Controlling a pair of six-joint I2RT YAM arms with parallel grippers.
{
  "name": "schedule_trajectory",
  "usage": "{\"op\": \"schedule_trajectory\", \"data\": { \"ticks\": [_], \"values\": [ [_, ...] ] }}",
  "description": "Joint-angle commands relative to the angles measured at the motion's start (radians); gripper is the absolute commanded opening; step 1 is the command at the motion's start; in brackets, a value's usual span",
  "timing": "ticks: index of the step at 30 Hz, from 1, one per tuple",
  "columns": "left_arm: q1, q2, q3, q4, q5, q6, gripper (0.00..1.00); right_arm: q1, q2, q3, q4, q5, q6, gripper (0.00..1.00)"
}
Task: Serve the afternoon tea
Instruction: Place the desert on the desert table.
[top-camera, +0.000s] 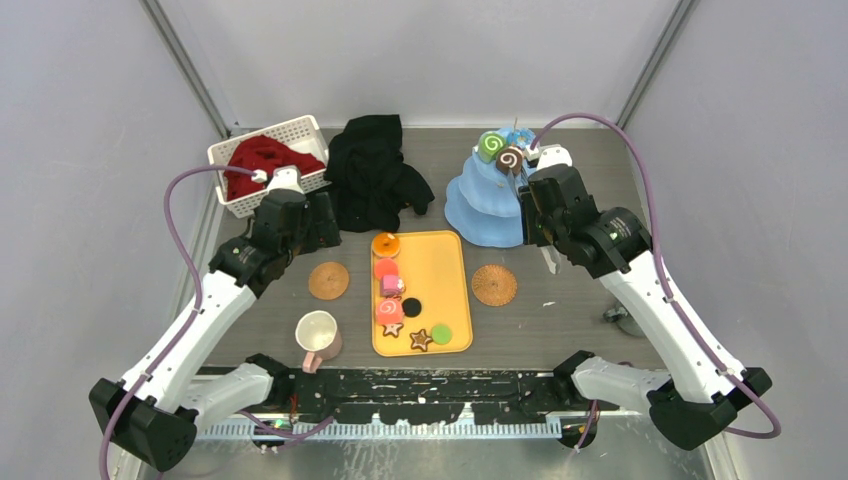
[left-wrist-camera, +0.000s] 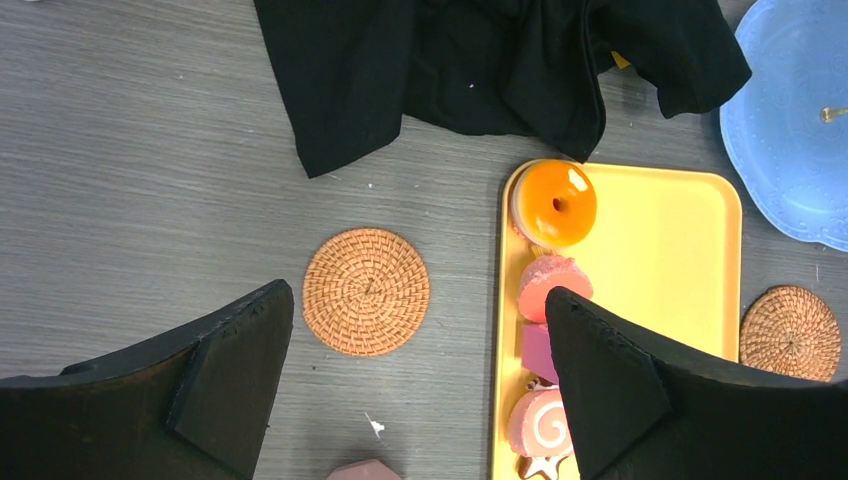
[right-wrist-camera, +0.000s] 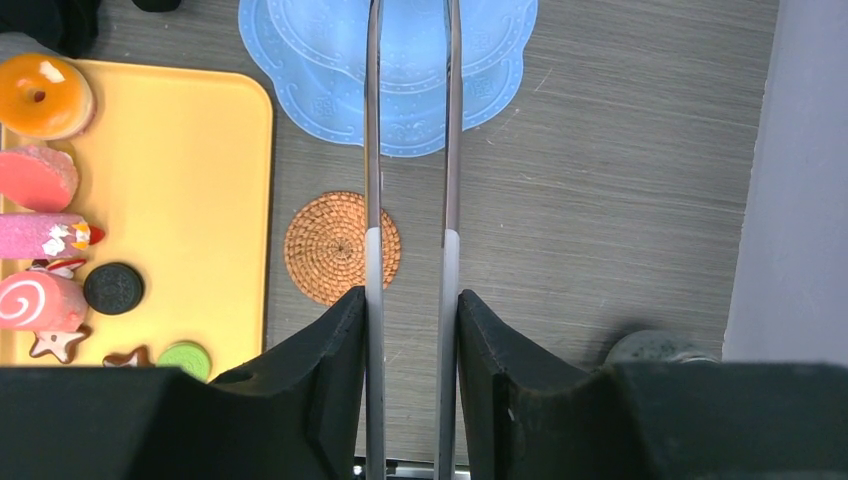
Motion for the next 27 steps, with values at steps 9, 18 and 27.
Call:
{"op": "schedule_trajectory", "data": {
  "ticks": [9,18,27],
  "values": [
    [0.005,-0.020,-0.004,0.029,-0.011,0.013,0.96,-0.005,-0.027,0.058,0.015,-0.007,-0.001,0.41],
    [0.005,-0.012,-0.007,0.036,-0.001,0.007,0.96,-0.005,-0.045,0.067,0.002,-0.036,0.001,0.33],
    [0.005,-0.014,-0.010,0.035,0.002,0.004,0.96,-0.004,-0.055,0.062,-0.007,-0.020,0.003,0.37]
  ]
}}
